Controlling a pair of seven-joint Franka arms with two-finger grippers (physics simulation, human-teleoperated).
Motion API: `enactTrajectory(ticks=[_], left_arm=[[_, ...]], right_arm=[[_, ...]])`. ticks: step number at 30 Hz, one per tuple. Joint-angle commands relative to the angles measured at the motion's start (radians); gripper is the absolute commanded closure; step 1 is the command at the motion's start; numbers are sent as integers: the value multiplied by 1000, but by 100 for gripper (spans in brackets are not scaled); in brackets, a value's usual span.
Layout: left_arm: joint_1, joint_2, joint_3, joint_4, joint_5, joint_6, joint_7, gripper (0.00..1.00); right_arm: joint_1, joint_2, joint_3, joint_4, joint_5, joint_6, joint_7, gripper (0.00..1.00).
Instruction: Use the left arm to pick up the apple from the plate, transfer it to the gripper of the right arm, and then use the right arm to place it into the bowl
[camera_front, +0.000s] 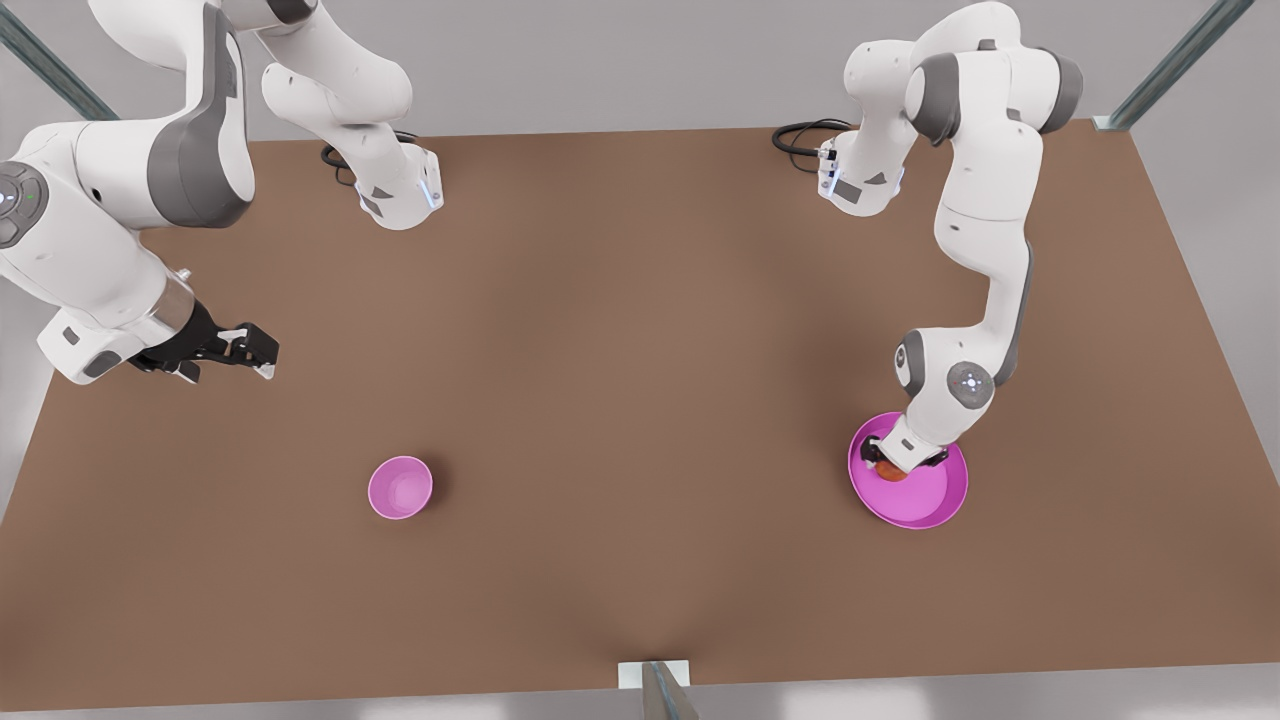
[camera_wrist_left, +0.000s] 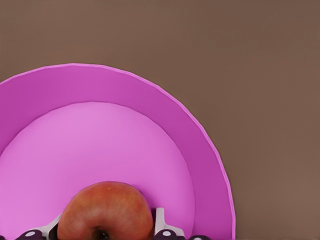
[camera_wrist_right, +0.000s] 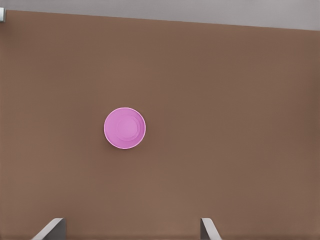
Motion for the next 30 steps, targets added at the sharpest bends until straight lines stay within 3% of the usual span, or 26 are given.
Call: enactTrajectory(ticks=[1,11,17,19,21,25,28,30], left_arm=[[0,-3,0,0,1,7,0,22],[-14,-106,-18,2,2,-21,2,23],[0,-140,-281,100,-140,-8,40,24],[24,-124,-379,117,-381,-8,374,24],[26,-104,-451,118,-748,-13,827,28],[26,-43,-569,149,-1110,-58,1364,28],[26,-12,-601,166,-1216,-127,1588,27],[26,61,-635,210,-1274,-171,1788,26]], right_arm=[[0,-1,-1,0,1,-1,3,0],[-1,-1,-1,0,2,-2,3,0],[-3,-1,-4,-3,4,-2,3,0],[-3,-1,-4,-4,4,-2,3,0],[2,-1,-3,-3,39,-4,10,0],[2,45,2,-3,327,-10,3,0],[-8,97,-6,-3,513,-8,16,0],[-47,186,-7,-1,793,-5,7,0]])
